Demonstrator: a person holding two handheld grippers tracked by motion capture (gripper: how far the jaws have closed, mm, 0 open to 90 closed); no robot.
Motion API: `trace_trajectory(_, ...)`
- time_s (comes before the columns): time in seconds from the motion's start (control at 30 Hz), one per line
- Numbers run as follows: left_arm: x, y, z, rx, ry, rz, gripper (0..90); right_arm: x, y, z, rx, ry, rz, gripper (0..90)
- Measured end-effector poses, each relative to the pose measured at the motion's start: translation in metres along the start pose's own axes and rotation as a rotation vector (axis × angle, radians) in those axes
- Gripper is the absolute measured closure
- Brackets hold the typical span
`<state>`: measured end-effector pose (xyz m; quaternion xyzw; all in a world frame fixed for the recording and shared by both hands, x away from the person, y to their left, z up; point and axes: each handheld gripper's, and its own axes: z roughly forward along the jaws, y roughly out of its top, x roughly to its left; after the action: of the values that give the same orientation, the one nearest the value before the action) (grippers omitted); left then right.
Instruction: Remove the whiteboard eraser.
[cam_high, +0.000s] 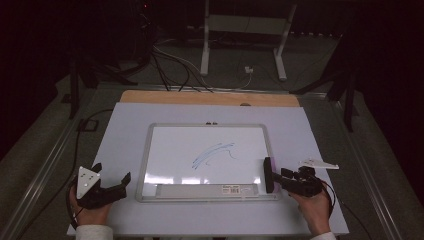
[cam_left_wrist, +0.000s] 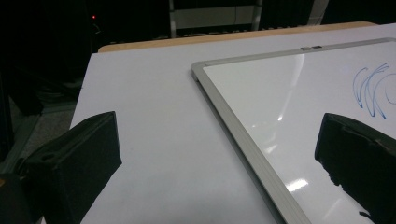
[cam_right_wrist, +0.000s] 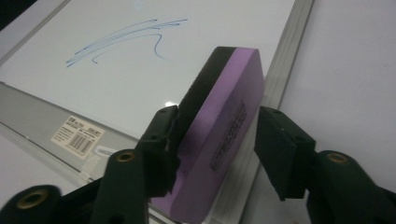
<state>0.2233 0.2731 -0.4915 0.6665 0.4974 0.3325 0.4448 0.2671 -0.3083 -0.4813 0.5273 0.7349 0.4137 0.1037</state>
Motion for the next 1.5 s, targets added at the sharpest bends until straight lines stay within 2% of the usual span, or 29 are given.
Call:
trace_trajectory(0.07, 0.0, 0.0, 0.0, 0.0, 0.001, 0.003, 1.1, 0.0, 0.0, 0.001, 0.004, 0.007, 0.011, 50.4)
trace_trajectory(0.23, -0.001, 0.0, 0.001, 0.004, 0.001, 0.007, 1.1, 0.002, 0.001, 0.005, 0.013, 0.015, 0.028, 44.4)
trace_trajectory(0.4, -0.001, 0.0, 0.0, 0.0, 0.005, 0.008, 1.1, 0.009, 0.003, 0.015, 0.035, 0.038, 0.013, 38.4)
trace_trajectory(0.6, 0.0, 0.0, 0.0, 0.0, 0.006, 0.009, 1.1, 0.013, 0.003, 0.023, 0.067, 0.053, 0.039, 33.3)
trace_trajectory(0.73, 0.0, 0.0, 0.0, -0.003, 0.006, 0.008, 1.1, 0.015, 0.001, 0.028, 0.1, 0.047, 0.03, 34.6)
trace_trajectory(0.83, -0.001, 0.0, 0.0, -0.001, 0.008, 0.009, 1.1, 0.015, -0.001, 0.03, 0.113, 0.052, 0.033, 40.1)
trace_trajectory(0.93, -0.001, 0.0, 0.0, 0.0, 0.007, 0.01, 1.1, 0.016, 0.0, 0.03, 0.113, 0.043, 0.033, 40.8)
trace_trajectory(1.07, -0.001, 0.0, 0.0, -0.001, 0.008, 0.01, 1.1, 0.017, 0.001, 0.027, 0.087, 0.028, 0.037, 41.0)
trace_trajectory(1.5, -0.001, 0.0, 0.0, 0.0, 0.008, 0.013, 1.1, 0.023, 0.011, 0.02, 0.041, 0.028, 0.008, 41.0)
